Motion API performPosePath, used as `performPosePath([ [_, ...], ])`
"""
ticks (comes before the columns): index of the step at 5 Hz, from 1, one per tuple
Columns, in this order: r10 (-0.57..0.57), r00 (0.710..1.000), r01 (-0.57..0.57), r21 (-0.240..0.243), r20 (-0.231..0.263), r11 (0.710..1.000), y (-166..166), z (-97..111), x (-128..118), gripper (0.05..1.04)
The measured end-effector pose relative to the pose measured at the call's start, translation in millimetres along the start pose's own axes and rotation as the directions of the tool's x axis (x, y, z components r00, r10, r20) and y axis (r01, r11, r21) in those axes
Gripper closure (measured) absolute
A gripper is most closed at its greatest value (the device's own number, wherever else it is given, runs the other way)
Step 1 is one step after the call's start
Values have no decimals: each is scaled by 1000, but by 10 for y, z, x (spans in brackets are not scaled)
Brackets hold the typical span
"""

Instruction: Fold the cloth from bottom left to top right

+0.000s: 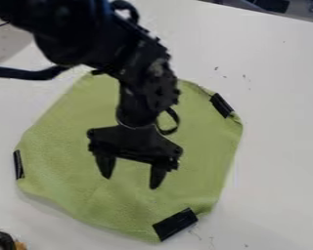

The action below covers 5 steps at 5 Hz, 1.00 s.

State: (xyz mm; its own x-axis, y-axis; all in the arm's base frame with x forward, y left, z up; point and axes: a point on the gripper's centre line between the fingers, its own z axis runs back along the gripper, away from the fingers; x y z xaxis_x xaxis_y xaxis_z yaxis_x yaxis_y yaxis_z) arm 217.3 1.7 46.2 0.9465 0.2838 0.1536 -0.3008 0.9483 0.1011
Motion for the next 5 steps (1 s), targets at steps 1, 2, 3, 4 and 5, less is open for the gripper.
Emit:
performPosePath([
  [1, 10, 1000, -10, 33, -10, 999, 418, -61, 83, 83],
  [2, 48, 999, -47, 67, -5, 997, 837, -127, 97, 83],
  [3, 69, 997, -66, 90, -22, 994, 1171, -248, 70, 83],
  [4, 86, 995, -82, 88, -42, 993, 1419, -367, 79, 83],
  [5, 118, 992, -114, 95, -35, 989, 1615, -428, 37, 83],
])
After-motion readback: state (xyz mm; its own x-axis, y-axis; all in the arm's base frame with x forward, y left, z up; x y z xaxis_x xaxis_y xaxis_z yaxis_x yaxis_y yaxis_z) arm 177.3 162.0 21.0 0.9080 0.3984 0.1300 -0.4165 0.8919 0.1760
